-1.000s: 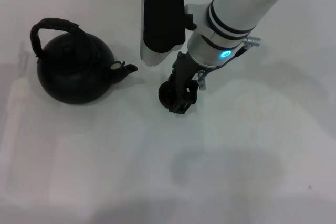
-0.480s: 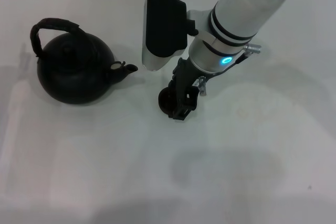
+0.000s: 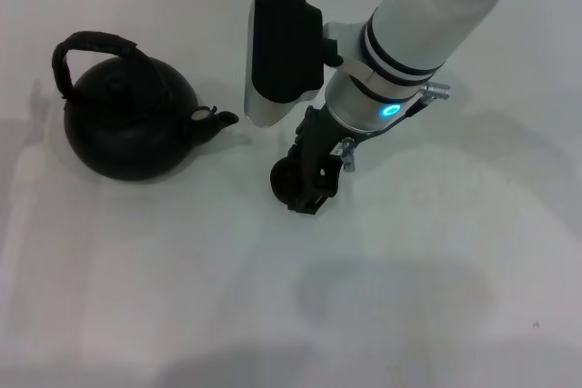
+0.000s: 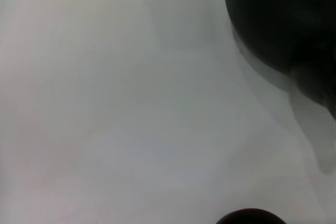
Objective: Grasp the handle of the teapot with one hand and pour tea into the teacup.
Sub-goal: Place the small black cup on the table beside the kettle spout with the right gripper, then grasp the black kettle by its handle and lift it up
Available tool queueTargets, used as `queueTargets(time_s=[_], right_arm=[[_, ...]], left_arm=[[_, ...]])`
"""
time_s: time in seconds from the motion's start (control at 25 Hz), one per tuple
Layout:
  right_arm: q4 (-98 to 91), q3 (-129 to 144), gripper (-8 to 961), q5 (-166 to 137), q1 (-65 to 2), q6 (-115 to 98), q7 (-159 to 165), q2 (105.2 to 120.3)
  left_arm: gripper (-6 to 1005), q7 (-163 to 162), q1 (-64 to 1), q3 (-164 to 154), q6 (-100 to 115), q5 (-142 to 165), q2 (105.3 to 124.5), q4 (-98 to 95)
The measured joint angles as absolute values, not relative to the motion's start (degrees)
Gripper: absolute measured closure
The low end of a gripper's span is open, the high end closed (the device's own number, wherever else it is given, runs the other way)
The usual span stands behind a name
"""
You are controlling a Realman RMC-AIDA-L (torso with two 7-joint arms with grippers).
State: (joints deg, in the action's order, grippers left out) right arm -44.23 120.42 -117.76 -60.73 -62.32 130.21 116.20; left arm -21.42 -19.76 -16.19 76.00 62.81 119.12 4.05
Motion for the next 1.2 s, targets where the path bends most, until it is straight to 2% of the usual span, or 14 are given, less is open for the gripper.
queueTargets(time_s=[0.36, 0.6, 1.2], right_arm=[[-44.5, 119.9, 176, -117.5, -60.7, -62.3, 130.1, 116.19], [-45.7, 119.4, 76, -117.5, -60.3, -62.1, 130.0, 116.19], [-50.2, 102.2, 76, -118.9, -50.6, -62.3, 129.3, 115.40]], left_arm=[[362, -21.4, -19.3, -16.3, 76.6, 62.8, 119.00, 3.8], [362, -21.4, -19.0, -16.3, 76.9, 62.8, 118.87, 3.4], [361, -21.4, -18.5, -16.3, 76.9, 62.8, 118.83, 3.0]])
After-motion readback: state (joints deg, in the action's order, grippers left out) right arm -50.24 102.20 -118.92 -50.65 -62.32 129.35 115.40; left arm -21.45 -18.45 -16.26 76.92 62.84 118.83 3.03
